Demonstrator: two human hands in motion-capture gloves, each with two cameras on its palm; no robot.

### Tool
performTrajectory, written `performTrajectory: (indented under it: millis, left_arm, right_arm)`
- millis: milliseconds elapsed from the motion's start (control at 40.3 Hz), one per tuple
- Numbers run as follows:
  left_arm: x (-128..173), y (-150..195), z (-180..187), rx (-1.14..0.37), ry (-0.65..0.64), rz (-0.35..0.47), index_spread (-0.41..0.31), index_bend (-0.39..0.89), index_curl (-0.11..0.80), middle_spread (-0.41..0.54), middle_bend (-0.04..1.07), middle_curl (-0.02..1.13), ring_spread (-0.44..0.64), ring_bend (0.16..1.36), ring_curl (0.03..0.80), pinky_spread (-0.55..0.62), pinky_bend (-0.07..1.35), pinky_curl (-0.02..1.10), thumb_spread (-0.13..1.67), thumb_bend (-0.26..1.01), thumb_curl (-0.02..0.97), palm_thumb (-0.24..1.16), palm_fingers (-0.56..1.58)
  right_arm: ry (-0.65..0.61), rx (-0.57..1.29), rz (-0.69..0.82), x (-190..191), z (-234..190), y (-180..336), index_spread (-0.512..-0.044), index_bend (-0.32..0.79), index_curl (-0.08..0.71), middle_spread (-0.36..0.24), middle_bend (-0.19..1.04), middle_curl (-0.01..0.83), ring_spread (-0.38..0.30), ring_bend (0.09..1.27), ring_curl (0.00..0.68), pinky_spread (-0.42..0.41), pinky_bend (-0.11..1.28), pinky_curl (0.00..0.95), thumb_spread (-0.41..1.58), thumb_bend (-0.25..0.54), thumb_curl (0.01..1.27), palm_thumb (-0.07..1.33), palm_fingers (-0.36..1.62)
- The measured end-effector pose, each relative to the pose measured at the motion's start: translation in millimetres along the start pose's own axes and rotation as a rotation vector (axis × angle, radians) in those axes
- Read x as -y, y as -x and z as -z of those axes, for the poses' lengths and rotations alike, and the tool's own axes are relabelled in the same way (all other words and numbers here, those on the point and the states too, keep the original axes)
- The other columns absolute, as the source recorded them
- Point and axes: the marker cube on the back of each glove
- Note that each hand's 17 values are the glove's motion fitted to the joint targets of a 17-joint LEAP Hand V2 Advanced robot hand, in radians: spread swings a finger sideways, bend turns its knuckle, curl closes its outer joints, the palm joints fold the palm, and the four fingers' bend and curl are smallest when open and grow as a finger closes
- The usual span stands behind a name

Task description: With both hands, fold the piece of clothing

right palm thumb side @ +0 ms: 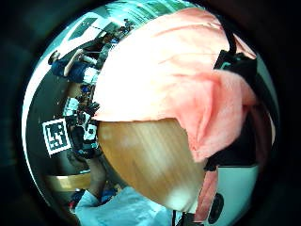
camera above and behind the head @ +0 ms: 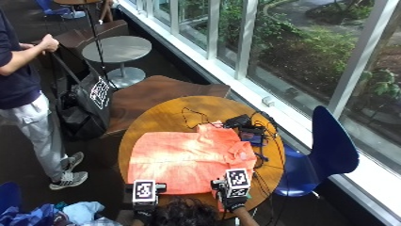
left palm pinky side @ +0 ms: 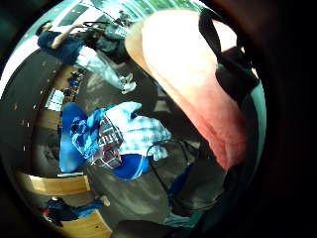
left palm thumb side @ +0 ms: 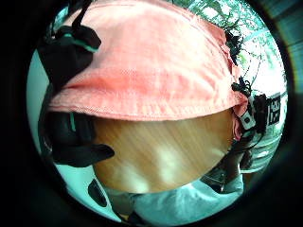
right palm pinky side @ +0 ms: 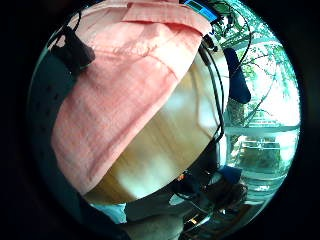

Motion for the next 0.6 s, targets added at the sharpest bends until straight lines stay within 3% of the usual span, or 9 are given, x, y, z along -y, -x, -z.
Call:
performTrajectory:
  millis: [25, 99, 223, 298, 422, 497, 596]
  left_arm:
    - [6.9, 3.0, 0.3, 0.023, -0.075, -0.002, -0.179, 0.30, 0.320, -0.115, 0.26, 0.37, -0.02, 0.57, 0.263, 0.10, 0.50, 0.26, 1.31, 0.12, 0.306, 0.46, 0.73]
    - [19.8, 7.2, 8.5, 0.028, -0.210, -0.026, -0.217, 0.28, 0.331, -0.180, 0.27, 0.37, -0.13, 0.57, 0.263, -0.01, 0.47, 0.26, 1.30, 0.17, 0.340, 0.58, 0.92]
    - [0.6, 13.9, 54.2, -0.056, -0.120, -0.113, -0.270, 0.26, 0.358, -0.260, 0.30, 0.40, -0.27, 0.57, 0.298, -0.16, 0.41, 0.28, 1.25, 0.20, 0.383, 0.71, 1.12]
    - [-4.7, 23.6, 82.4, -0.090, -0.097, -0.181, -0.292, 0.24, 0.370, -0.290, 0.32, 0.43, -0.32, 0.59, 0.326, -0.21, 0.38, 0.29, 1.21, 0.20, 0.398, 0.76, 1.18]
    - [-22.5, 30.7, 117.5, -0.188, 0.093, -0.305, -0.311, 0.20, 0.383, -0.325, 0.33, 0.44, -0.37, 0.64, 0.358, -0.26, 0.36, 0.31, 1.14, 0.18, 0.417, 0.80, 1.26]
    - [-9.4, 37.8, 125.3, -0.113, 0.144, -0.357, -0.318, 0.18, 0.388, -0.339, 0.34, 0.45, -0.39, 0.66, 0.374, -0.28, 0.35, 0.32, 1.12, 0.16, 0.423, 0.81, 1.28]
    - [24.7, 37.8, 126.2, -0.046, 0.190, -0.359, -0.327, 0.18, 0.396, -0.354, 0.35, 0.46, -0.41, 0.69, 0.392, -0.29, 0.33, 0.33, 1.10, 0.13, 0.424, 0.83, 1.29]
  right_arm:
    - [-0.033, -0.010, 0.007, 2.1, 1.4, -3.2, -0.323, 0.41, 0.306, -0.112, 0.27, 0.320, -0.055, 0.43, 0.258, 0.133, 0.40, 0.274, 1.21, 0.226, 0.38, 0.73, 0.77]
    - [-0.086, -0.021, 0.047, 5.3, 9.3, -9.8, -0.326, 0.41, 0.325, -0.158, 0.27, 0.330, -0.133, 0.43, 0.263, 0.068, 0.35, 0.267, 1.21, 0.253, 0.40, 0.81, 0.90]
    - [-0.055, -0.060, 0.211, -5.1, 46.1, -17.3, -0.322, 0.32, 0.352, -0.234, 0.34, 0.372, -0.261, 0.52, 0.319, -0.094, 0.33, 0.291, 1.19, 0.256, 0.42, 0.88, 1.19]
    - [0.022, -0.083, 0.315, -20.5, 77.1, -18.1, -0.320, 0.24, 0.357, -0.253, 0.33, 0.383, -0.285, 0.61, 0.360, -0.178, 0.37, 0.316, 1.18, 0.262, 0.42, 0.92, 1.29]
    - [0.099, -0.080, 0.427, -30.1, 128.4, -18.7, -0.333, 0.19, 0.366, -0.279, 0.33, 0.397, -0.311, 0.66, 0.387, -0.255, 0.40, 0.338, 1.17, 0.243, 0.41, 0.94, 1.33]
    - [0.114, -0.042, 0.446, -3.6, 151.9, -17.2, -0.338, 0.16, 0.361, -0.289, 0.33, 0.403, -0.319, 0.67, 0.397, -0.290, 0.43, 0.353, 1.16, 0.215, 0.41, 0.93, 1.35]
    - [0.099, 0.016, 0.393, 60.7, 161.8, -11.9, -0.346, 0.13, 0.348, -0.295, 0.35, 0.412, -0.325, 0.70, 0.407, -0.330, 0.48, 0.368, 1.15, 0.179, 0.40, 0.92, 1.36]
